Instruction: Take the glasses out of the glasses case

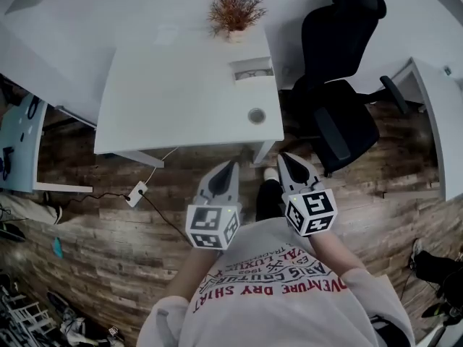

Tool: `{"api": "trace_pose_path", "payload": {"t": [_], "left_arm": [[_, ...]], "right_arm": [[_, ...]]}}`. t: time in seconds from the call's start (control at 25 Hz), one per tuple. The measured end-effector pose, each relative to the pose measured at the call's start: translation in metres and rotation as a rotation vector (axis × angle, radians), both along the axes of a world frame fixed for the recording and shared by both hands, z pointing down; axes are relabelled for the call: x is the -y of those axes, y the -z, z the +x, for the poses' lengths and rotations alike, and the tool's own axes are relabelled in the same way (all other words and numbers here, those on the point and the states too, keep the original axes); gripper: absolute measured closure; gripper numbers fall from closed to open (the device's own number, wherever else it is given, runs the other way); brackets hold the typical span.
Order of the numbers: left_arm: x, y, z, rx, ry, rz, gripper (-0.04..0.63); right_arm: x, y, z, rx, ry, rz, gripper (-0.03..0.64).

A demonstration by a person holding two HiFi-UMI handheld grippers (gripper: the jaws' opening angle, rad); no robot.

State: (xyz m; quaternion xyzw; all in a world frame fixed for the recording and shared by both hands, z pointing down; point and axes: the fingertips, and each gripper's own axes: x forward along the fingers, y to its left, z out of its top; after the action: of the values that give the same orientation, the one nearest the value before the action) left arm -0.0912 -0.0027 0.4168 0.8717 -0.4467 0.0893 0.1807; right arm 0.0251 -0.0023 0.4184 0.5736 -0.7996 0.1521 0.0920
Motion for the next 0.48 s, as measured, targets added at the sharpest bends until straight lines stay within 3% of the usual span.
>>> {"api": "trace_pose_path", "payload": {"t": [0.48], "left_arm": [[0.140,0.007,0.042,0.017,0.237,-0.027,0.594]], "right_arm": [[0.170,0.015,0.056,0.012,0.198,0.003,0.604]]}}
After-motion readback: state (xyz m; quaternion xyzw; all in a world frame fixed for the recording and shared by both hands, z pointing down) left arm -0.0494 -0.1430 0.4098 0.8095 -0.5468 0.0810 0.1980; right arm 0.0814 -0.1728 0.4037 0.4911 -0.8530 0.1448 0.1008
